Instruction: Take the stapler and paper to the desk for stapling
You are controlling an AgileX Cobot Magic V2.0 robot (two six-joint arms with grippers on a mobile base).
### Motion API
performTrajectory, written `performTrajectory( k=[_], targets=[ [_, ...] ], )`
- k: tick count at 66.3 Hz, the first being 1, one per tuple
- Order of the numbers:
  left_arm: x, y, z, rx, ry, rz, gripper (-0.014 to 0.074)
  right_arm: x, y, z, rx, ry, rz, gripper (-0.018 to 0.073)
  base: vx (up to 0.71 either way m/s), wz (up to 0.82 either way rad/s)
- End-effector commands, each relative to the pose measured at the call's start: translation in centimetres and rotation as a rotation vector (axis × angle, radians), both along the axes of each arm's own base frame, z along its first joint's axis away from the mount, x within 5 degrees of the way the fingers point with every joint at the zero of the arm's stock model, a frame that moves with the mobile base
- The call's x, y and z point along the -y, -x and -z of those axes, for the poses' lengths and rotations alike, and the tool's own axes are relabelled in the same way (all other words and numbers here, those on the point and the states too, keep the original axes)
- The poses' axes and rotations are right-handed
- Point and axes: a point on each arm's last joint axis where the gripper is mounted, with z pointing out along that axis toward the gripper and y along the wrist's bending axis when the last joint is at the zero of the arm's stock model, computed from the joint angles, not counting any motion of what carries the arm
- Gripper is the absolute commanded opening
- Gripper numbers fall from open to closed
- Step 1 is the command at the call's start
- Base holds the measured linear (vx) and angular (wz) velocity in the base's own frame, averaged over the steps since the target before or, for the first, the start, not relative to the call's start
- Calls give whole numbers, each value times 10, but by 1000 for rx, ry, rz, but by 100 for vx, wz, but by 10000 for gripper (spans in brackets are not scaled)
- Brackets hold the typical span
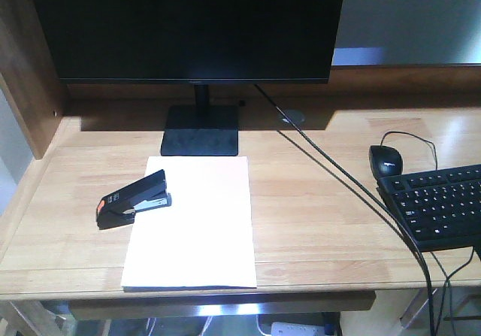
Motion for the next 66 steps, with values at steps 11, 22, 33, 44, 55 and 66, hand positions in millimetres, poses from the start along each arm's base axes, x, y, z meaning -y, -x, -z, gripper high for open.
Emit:
performTrajectory(
  k=[11,22,33,44,55,66],
  targets=[
    [-5,-4,9,145,71,-86,-7,-2,1,-14,72,-8,-28,-9,0,0],
    [-7,-1,21,245,27,-115,-7,-2,1,-14,72,-8,-28,-9,0,0],
    [-7,-1,22,244,27,-115,-7,-2,1,-14,72,-8,-28,-9,0,0],
    [-7,-1,22,245,27,-115,-7,-2,1,-14,72,-8,-28,-9,0,0],
    [-7,-1,22,242,21,-115,-7,-2,1,-14,72,-7,-28,-9,0,0],
    [-7,-1,22,242,26,-115,-7,-2,1,-14,72,-6,-27,-9,0,0]
  ],
)
